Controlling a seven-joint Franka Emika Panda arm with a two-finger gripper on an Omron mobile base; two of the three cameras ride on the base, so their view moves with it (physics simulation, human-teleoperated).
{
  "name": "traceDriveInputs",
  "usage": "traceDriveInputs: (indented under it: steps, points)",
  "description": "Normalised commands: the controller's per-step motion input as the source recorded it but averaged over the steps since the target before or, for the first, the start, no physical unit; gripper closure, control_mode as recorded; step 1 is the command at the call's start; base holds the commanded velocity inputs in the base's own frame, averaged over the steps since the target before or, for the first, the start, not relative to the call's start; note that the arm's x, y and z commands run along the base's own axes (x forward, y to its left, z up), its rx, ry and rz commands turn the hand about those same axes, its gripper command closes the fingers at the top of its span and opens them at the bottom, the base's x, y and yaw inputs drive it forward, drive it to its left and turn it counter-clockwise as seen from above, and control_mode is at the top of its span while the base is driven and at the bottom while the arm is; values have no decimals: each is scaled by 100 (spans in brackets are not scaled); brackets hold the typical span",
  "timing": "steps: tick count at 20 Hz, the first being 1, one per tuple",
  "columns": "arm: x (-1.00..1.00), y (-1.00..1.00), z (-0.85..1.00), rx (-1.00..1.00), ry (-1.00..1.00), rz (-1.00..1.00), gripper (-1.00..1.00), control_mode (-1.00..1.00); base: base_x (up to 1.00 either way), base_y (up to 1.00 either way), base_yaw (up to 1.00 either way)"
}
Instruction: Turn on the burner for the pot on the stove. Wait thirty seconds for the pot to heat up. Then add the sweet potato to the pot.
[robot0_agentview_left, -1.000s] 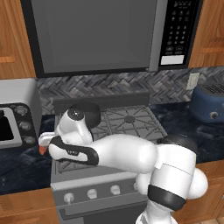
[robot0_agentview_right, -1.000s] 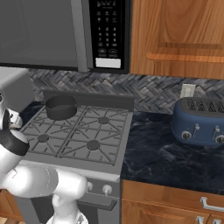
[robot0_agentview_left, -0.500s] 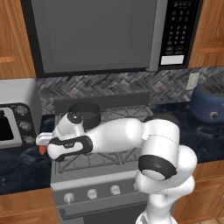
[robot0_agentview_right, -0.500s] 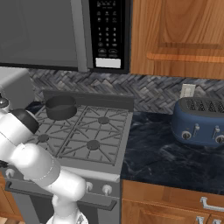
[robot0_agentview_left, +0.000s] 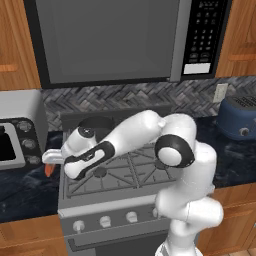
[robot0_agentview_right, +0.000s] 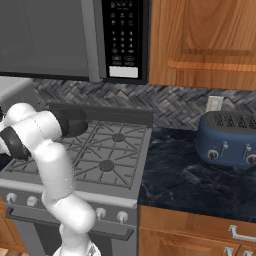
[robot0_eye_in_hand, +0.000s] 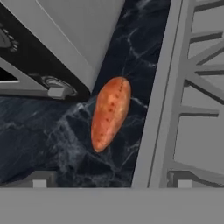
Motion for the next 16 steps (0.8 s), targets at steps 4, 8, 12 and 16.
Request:
traceDriveInputs:
  steps: [4,8,12,16]
  points:
    - [21,66,-14,-12,4,0,-100,-100,0,0,0]
    - [15,60,-9,-19,4,0,-100,-100,0,0,0]
    - [2,17,0,-5,0,0,-100,-100,0,0,0]
    - [0,0,0,0,0,0,-100,-100,0,0,0]
